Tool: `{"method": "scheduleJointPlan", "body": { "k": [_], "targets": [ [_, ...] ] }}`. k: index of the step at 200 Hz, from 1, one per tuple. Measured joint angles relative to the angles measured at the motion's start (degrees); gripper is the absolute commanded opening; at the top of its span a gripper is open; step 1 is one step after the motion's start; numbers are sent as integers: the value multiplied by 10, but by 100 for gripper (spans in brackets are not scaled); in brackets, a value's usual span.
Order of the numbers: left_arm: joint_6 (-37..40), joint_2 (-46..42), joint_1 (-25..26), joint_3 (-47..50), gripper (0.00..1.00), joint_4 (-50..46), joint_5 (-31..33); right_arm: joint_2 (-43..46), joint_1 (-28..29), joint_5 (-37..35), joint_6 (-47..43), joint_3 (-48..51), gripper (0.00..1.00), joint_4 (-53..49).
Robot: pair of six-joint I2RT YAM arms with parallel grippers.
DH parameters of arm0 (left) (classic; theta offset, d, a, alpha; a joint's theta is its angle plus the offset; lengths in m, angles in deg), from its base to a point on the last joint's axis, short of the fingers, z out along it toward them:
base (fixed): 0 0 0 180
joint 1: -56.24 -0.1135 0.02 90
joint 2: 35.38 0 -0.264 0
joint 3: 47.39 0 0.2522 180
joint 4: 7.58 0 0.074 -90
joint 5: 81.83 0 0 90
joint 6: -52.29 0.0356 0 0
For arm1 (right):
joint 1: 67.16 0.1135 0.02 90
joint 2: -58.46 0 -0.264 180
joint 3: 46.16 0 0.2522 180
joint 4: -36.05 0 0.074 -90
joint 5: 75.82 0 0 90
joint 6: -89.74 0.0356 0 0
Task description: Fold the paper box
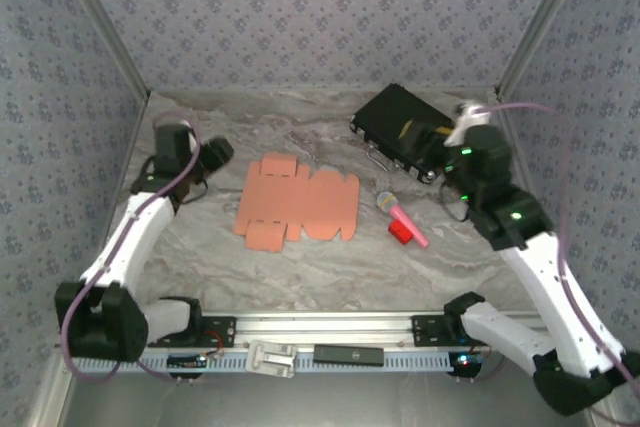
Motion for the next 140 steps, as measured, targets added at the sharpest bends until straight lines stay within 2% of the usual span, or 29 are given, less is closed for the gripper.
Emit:
{"method": "scheduleJointPlan", "body": {
  "k": [13, 28, 41, 54, 62, 84, 107, 140],
  "targets": [
    [-7, 41, -2, 37, 49, -21, -9, -37, 69, 10, 23, 44, 70, 1],
    [-13, 71, -3, 61, 41, -28, -17, -110, 131, 31, 58, 89, 71, 23],
    [-12, 94, -3, 62, 30, -26, -20, -167, 167, 53, 86, 118, 71, 47],
    [-13, 125, -3, 60, 24, -14, -28, -219, 193, 75, 113, 130, 70, 67],
    [-14, 143, -2, 60, 23, -6, -32, -247, 204, 88, 126, 131, 70, 81],
    [-21, 173, 16, 73, 23, 16, -32, -297, 215, 116, 156, 130, 70, 132],
    [-41, 172, 53, 104, 23, 37, -30, -339, 203, 146, 178, 130, 68, 172],
    [-76, 137, 74, 139, 24, 63, -18, -447, 153, 182, 185, 84, 57, 180]
  ]
}}
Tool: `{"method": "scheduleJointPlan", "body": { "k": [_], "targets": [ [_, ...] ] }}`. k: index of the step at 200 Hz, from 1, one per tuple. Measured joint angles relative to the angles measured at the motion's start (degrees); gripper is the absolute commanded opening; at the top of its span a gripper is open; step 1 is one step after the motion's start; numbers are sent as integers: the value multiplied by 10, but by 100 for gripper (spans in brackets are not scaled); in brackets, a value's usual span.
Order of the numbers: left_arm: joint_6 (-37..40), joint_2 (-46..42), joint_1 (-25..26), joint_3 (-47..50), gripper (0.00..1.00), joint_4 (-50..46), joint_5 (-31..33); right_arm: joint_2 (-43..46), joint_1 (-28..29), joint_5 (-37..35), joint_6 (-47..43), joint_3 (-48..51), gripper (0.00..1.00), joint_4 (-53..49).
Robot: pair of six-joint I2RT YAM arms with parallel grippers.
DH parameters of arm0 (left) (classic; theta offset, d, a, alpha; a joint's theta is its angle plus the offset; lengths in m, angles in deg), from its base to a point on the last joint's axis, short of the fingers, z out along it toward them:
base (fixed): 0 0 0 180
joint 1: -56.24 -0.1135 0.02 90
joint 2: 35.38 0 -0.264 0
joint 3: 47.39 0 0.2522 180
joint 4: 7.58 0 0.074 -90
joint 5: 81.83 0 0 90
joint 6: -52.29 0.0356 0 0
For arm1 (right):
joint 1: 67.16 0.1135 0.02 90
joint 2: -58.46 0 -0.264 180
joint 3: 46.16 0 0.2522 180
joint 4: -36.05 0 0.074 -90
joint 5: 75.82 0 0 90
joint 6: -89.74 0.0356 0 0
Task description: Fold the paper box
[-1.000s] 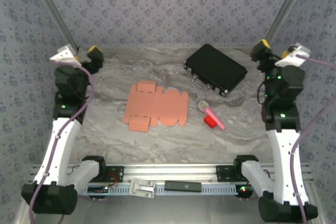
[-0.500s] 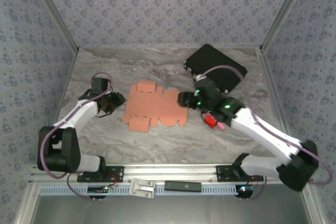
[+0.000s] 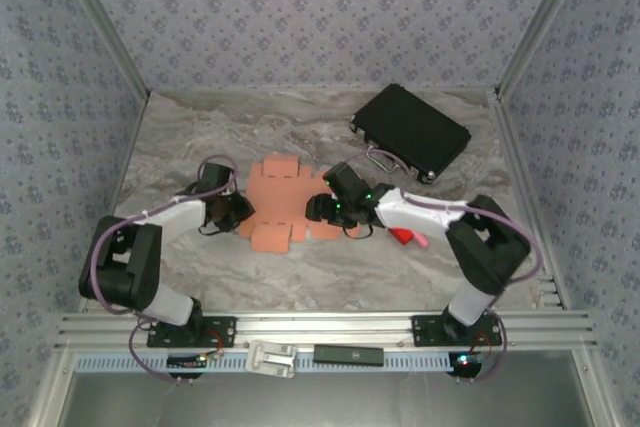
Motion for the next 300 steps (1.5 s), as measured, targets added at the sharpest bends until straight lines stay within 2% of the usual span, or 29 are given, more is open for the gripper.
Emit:
{"method": "scheduleJointPlan", "body": {
  "k": [22, 43, 83, 103, 116, 132, 143, 156, 170, 191, 206, 300],
  "targets": [
    [-22, -26, 8, 25, 24, 2, 7, -80, -29, 24, -5, -51, 58, -6],
    [-48, -56, 23, 49, 24, 6, 10, -113, -52, 47, -16, -112, 59, -22],
    [-117, -82, 94, 83, 24, 33, -3, -185, -82, 66, -62, -226, 61, -68],
    [-135, -130, 119, 84, 27, 12, 6, -174, -89, 66, -85, -226, 63, -89],
    [-137, -190, 118, 80, 33, -22, 34, -139, -88, 61, -96, -198, 64, -91],
    [-124, -258, 101, 59, 35, -59, 64, -64, -79, 59, -96, -132, 64, -84],
    [-118, -272, 75, 45, 34, -60, 64, -12, -67, 65, -87, -80, 64, -64],
    [-110, -259, 37, 37, 32, -50, 48, 27, -44, 75, -70, -30, 63, -39],
    [-97, -205, 8, 31, 30, -34, 22, 31, -16, 89, -50, 7, 61, -5],
    [-81, -101, 9, 23, 27, -15, -19, 1, 18, 105, -27, 31, 60, 23],
    [-74, -61, 18, 23, 27, -12, -34, -20, 26, 110, -20, 32, 60, 35],
    [-72, -20, 38, 39, 27, 48, -50, -46, 30, 139, 9, 28, 58, 90]
  ]
}}
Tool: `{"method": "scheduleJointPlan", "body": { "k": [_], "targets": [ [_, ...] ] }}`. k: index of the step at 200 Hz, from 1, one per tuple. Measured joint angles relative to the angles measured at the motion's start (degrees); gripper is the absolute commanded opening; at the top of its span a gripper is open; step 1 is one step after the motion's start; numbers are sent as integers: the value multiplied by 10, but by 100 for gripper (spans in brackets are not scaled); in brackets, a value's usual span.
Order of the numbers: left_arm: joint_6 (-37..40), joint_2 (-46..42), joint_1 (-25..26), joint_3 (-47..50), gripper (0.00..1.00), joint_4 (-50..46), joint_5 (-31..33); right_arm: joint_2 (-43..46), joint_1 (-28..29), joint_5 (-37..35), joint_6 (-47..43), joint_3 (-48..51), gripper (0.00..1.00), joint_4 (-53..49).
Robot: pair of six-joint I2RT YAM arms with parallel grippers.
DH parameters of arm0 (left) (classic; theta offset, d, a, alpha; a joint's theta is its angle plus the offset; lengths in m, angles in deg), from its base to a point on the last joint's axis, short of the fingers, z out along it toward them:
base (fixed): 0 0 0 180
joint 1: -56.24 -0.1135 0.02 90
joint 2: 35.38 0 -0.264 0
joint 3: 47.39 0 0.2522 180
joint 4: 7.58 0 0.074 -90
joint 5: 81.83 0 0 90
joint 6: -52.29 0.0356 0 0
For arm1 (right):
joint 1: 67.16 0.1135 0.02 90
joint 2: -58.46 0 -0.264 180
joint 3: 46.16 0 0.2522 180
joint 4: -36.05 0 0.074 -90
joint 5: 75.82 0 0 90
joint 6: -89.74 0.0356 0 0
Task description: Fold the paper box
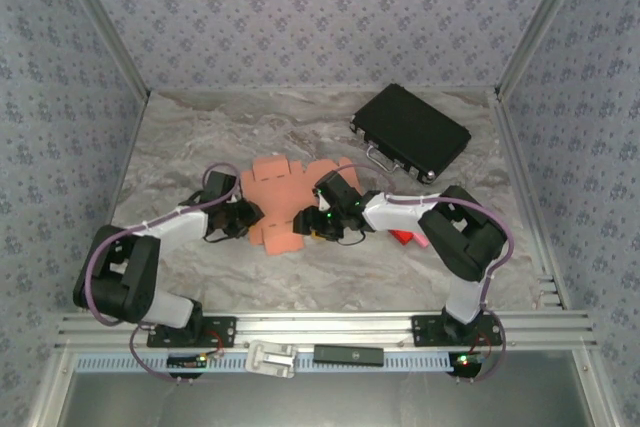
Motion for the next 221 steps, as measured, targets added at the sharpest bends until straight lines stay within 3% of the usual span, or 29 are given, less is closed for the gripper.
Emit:
{"method": "scheduleJointPlan", "body": {
  "k": [75, 139, 221],
  "targets": [
    [2, -19, 6, 9, 28, 0, 14, 41, 16, -16, 5, 3, 58, -13],
    [6, -23, 6, 11, 28, 0, 20, -2, 16, 1, 12, -5, 57, -2],
    [6, -7, 18, 15, 28, 21, 20, -12, 25, 19, 24, -16, 39, 14]
  ]
}}
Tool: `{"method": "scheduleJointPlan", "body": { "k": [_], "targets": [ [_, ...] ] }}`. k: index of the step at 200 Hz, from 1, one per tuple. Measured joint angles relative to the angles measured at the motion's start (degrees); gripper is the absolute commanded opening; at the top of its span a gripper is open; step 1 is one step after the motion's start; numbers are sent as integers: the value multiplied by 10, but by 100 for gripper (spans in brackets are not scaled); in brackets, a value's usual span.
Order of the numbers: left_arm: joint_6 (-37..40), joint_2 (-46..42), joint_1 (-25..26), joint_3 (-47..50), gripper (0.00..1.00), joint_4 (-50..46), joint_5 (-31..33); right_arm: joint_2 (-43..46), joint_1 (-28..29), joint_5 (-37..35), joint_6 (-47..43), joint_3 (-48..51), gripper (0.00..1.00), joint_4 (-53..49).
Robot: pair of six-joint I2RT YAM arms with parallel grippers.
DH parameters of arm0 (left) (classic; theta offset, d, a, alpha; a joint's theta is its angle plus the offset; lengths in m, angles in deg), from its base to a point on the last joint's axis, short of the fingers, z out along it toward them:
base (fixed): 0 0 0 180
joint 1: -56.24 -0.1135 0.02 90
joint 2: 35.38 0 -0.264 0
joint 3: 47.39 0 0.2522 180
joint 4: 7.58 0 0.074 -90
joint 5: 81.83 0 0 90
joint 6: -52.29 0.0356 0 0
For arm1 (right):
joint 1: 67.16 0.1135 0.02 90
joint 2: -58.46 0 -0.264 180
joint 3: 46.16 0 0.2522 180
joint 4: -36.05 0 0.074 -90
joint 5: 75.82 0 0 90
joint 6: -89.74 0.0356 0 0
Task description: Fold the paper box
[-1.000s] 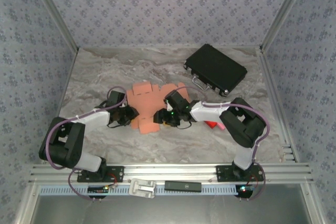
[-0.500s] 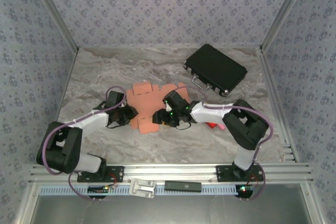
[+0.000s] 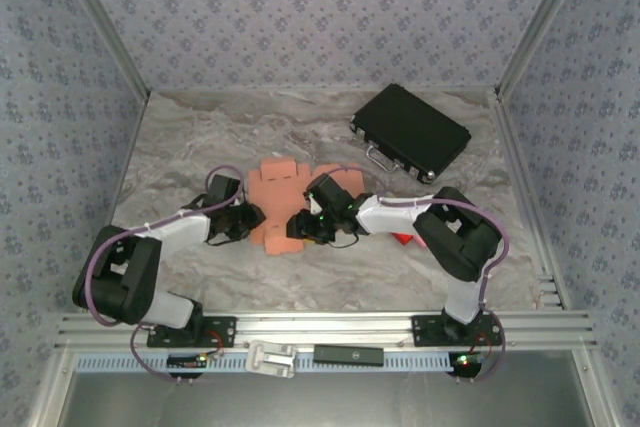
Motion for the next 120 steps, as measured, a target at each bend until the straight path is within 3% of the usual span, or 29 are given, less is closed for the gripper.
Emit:
{"method": "scheduleJointPlan", "body": {
  "k": [24, 52, 72, 100, 120],
  "targets": [
    [0, 0, 0, 0, 27, 0, 0, 0, -1, 0, 7, 0, 26, 2],
    [0, -5, 0, 0, 30, -3, 8, 0, -3, 2, 13, 0, 0, 5],
    [-4, -41, 0, 0, 44, -33, 20, 2, -7, 8, 18, 0, 0, 16],
    [-1, -164, -8, -10, 67, -104, 57, 13, -18, 17, 23, 0, 0, 19],
    [3, -237, -73, -21, 72, -115, 40, 40, -28, 24, 24, -6, 0, 8]
  ]
}}
